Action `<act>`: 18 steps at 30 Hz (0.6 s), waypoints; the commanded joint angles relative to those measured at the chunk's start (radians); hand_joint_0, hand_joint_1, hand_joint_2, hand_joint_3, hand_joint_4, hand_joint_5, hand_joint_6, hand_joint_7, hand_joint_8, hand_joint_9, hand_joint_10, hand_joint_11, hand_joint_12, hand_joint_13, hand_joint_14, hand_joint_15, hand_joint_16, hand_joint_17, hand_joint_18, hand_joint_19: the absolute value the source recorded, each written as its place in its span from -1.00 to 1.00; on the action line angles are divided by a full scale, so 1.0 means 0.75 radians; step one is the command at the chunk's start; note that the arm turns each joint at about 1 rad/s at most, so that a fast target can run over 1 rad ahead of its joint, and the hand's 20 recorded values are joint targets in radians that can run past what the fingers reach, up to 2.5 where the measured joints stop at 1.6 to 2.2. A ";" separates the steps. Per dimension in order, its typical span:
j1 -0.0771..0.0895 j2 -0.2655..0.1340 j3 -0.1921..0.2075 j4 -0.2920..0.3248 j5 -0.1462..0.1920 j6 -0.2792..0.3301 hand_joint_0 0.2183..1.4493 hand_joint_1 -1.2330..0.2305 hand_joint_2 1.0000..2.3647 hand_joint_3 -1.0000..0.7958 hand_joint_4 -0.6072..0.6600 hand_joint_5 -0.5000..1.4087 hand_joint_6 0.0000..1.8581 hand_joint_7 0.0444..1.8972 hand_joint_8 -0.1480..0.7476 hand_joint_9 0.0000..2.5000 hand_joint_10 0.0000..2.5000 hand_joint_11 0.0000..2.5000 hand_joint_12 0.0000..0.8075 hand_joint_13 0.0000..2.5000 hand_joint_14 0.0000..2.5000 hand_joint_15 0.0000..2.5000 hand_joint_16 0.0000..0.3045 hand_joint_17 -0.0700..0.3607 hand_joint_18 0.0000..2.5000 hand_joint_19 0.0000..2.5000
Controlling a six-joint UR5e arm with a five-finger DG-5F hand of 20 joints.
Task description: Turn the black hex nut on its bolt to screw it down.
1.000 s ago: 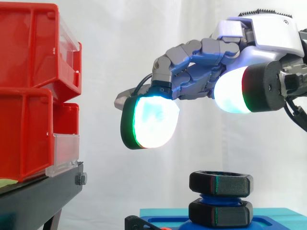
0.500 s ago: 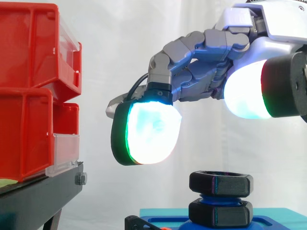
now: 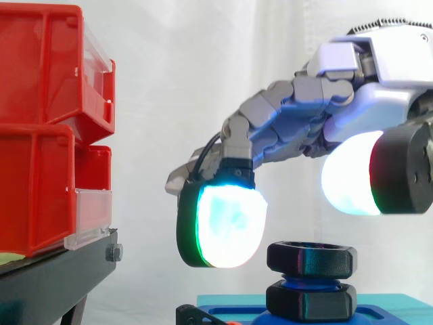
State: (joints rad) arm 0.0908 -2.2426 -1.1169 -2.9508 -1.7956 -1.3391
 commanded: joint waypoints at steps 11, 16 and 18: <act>-0.047 0.002 -0.008 -0.013 -0.044 -0.025 -0.51 0.25 -1.00 -0.44 0.38 -0.72 -0.22 -0.31 -0.07 -0.62 -0.99 -0.75 -0.57 -0.70 -1.00 -1.00 -0.88 -0.49 -0.90 -0.94; -0.060 0.000 -0.008 -0.015 -0.052 -0.037 -0.52 0.25 -1.00 -0.44 0.38 -0.72 -0.22 -0.31 -0.07 -0.62 -0.99 -0.75 -0.56 -0.70 -1.00 -1.00 -0.88 -0.49 -0.90 -0.94; -0.064 0.000 -0.008 -0.015 -0.052 -0.037 -0.51 0.25 -1.00 -0.44 0.37 -0.72 -0.22 -0.31 -0.07 -0.62 -0.99 -0.75 -0.57 -0.70 -1.00 -1.00 -0.88 -0.49 -0.90 -0.94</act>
State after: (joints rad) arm 0.0471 -2.2425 -1.1228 -2.9614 -1.8330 -1.3654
